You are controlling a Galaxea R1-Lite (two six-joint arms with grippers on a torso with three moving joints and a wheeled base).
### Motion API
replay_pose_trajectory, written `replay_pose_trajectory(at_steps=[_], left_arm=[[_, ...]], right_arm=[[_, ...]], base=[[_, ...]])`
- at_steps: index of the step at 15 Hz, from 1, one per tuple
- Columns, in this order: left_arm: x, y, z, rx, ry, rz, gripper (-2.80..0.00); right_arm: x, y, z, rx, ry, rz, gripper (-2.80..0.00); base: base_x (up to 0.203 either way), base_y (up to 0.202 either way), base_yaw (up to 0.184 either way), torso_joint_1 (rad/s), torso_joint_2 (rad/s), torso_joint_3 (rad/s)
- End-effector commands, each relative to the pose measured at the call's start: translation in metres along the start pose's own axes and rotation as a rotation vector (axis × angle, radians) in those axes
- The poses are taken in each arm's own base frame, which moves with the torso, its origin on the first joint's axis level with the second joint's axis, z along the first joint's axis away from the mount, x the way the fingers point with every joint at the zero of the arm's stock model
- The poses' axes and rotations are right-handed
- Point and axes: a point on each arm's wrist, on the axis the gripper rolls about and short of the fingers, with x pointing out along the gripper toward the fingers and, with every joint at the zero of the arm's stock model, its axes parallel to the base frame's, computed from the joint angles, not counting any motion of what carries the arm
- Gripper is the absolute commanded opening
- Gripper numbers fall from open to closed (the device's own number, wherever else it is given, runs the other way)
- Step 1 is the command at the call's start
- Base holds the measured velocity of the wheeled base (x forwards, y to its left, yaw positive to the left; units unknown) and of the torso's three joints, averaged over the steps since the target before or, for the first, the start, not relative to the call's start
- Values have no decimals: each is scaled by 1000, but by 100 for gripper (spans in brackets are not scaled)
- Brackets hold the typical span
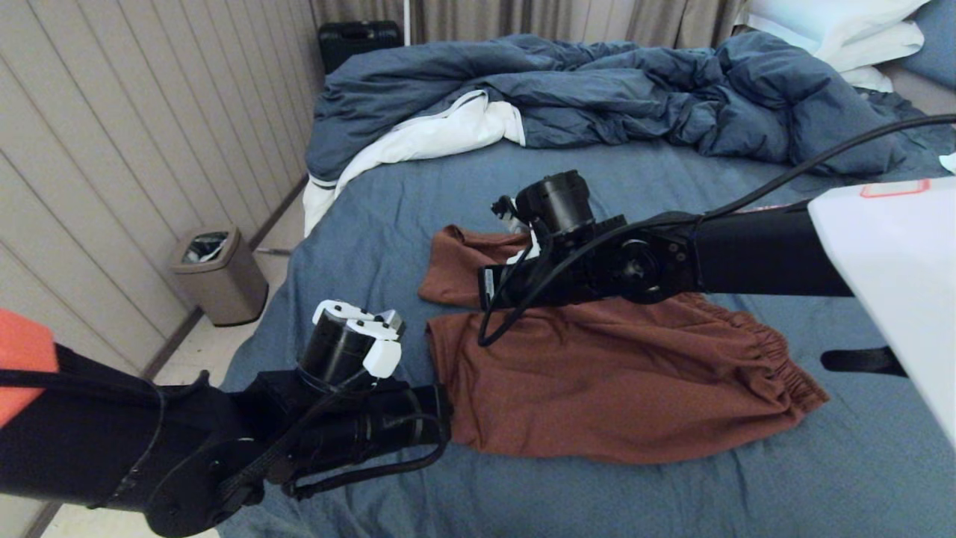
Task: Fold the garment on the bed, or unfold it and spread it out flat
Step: Unford the brown shorts
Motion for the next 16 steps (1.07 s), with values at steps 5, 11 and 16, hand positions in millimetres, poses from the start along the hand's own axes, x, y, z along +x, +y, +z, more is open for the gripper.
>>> replay_pose_trajectory(at_steps=[5,11,16], left_arm=[[10,18,7,-84,49,13,-280],[40,54,7,-68,73,115,-280],[49,59,10,-63,18,93,-280]], right_arm=[[-2,6,-5,-24,19,13,-280],[3,17,-24,-89,92,31,-280],[25,18,-42,-112,154,30,-280]], base=[[0,0,0,0,0,0],[0,0,0,0,0,0],[0,0,0,0,0,0]])
